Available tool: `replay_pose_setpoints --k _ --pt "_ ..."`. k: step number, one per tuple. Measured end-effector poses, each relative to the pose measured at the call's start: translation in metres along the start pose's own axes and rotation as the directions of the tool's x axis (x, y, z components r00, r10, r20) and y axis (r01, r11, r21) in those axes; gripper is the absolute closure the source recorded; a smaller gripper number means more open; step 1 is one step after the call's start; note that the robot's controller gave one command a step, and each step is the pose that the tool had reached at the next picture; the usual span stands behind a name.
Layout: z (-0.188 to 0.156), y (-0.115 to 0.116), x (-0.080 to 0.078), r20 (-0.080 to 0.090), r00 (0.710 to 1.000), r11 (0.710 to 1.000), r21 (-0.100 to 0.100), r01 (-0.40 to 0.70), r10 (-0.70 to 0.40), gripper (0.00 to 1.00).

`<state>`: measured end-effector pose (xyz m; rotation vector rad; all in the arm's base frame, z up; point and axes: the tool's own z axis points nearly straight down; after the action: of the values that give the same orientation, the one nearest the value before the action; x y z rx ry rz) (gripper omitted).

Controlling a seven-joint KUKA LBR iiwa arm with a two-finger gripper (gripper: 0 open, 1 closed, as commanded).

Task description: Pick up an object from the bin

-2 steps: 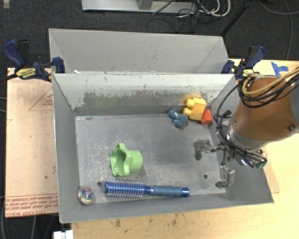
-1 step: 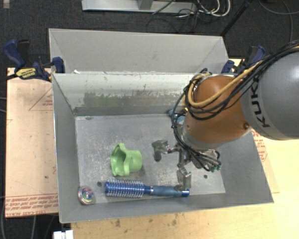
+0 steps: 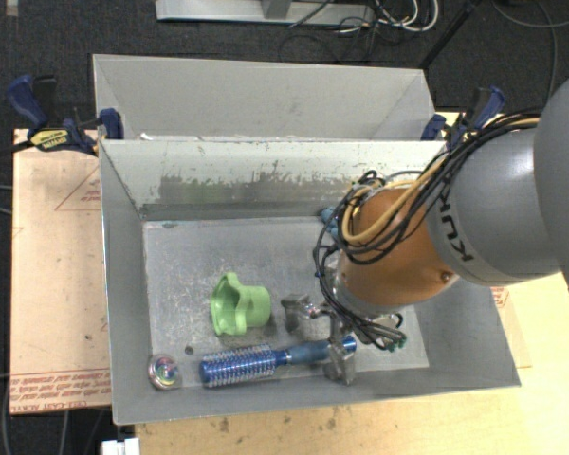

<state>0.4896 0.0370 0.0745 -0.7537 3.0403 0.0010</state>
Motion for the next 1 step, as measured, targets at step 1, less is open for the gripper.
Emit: replay_pose_setpoints --k 1 --pt "-0.0012 0.0010 0.0018 -0.007 1.000 1.000 -0.003 0.000 0.000 1.00"
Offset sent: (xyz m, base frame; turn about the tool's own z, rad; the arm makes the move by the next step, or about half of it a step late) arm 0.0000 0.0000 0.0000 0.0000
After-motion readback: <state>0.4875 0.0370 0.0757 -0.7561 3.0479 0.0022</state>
